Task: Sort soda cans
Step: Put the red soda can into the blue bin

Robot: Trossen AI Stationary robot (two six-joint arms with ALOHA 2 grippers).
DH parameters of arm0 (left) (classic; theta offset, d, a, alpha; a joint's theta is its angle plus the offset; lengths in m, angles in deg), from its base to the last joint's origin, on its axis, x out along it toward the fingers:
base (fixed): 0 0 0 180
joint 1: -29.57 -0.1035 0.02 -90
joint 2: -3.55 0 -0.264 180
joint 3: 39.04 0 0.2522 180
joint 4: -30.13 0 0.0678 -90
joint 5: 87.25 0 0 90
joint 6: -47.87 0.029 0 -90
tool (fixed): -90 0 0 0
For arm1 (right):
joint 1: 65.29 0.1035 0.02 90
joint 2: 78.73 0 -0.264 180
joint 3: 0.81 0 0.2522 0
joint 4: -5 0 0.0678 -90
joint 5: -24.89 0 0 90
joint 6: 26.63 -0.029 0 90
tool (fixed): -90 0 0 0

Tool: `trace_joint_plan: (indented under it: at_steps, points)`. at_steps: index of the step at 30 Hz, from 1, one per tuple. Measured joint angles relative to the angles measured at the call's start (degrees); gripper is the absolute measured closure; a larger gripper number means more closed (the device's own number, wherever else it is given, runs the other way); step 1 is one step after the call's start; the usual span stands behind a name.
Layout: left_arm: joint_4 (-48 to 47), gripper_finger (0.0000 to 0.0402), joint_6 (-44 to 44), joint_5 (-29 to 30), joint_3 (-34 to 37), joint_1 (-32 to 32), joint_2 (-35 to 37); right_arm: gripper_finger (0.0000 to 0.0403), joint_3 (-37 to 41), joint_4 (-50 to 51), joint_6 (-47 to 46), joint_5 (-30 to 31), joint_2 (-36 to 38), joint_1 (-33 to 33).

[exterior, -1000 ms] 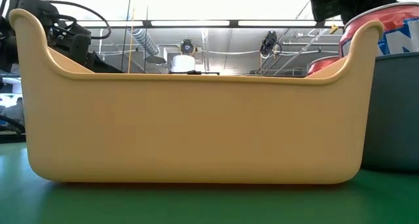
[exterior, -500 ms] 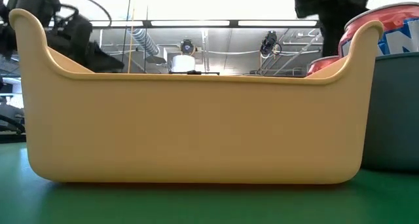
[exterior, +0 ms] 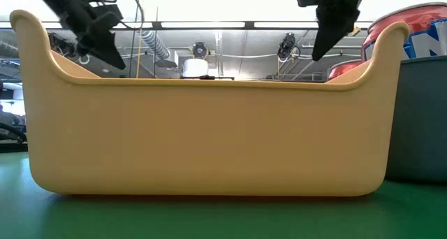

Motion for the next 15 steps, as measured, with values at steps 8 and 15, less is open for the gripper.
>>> trace_joint_plan:
  at_steps: [8,15]
  points:
    - [-5.39,0.0246,-2.58,-0.05,-8.29,-2.44,-14.66,0.0290,0.00,-3.45,5.56,-0.26,0.00,-1.12]
    - [-16.00,0.0140,-3.25,-0.18,-11.94,-5.66,-23.90,0.0281,0.00,-3.80,7.87,-0.98,0.00,-1.27]
